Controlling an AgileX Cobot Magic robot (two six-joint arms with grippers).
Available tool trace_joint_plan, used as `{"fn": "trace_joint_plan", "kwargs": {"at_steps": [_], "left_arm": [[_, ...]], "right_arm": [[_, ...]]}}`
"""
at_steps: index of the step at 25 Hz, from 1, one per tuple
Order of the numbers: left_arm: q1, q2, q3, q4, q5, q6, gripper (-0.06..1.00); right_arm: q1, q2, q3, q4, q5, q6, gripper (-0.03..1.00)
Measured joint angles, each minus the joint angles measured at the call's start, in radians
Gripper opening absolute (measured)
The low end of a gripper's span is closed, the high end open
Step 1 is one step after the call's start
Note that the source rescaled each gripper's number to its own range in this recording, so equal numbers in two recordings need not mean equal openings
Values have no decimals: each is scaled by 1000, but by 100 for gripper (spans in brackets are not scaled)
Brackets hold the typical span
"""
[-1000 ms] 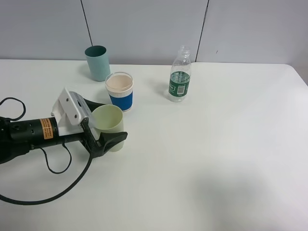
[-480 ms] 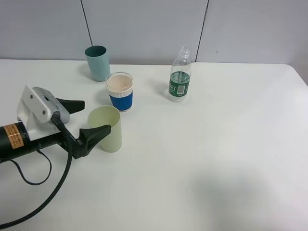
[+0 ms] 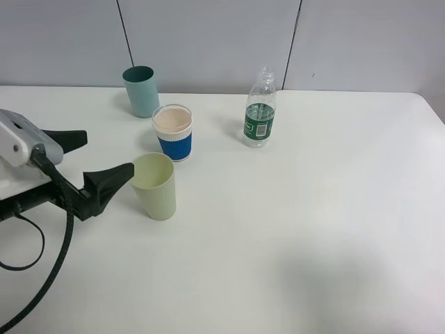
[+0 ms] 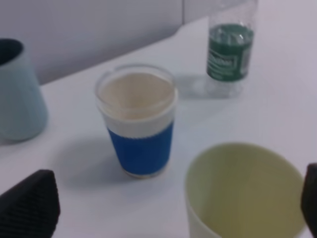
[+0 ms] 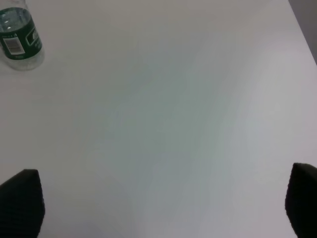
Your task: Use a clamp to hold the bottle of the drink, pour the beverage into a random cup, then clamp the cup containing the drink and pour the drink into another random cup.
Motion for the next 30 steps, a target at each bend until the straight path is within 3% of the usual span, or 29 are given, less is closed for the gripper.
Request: {"fn": "trace_joint_plan", "kwargs": {"at_steps": [5, 9, 16, 22, 26, 30], "left_arm": [[0, -155, -39, -33, 143, -64, 97], [0, -276, -110, -37, 315, -117, 97], [0, -486, -244, -98, 732, -149, 97], [0, -672, -377, -115, 1155, -151, 97], [0, -784, -448, -94, 1372, -151, 97], [0, -882, -507, -57, 1518, -151, 97]], "right_arm": [[0, 0, 0, 0, 0, 0, 94], [0, 0, 0, 0, 0, 0, 94], [0, 0, 0, 0, 0, 0, 94], [0, 0, 0, 0, 0, 0, 94], [0, 0, 0, 0, 0, 0, 94], [0, 0, 0, 0, 0, 0, 94]]}}
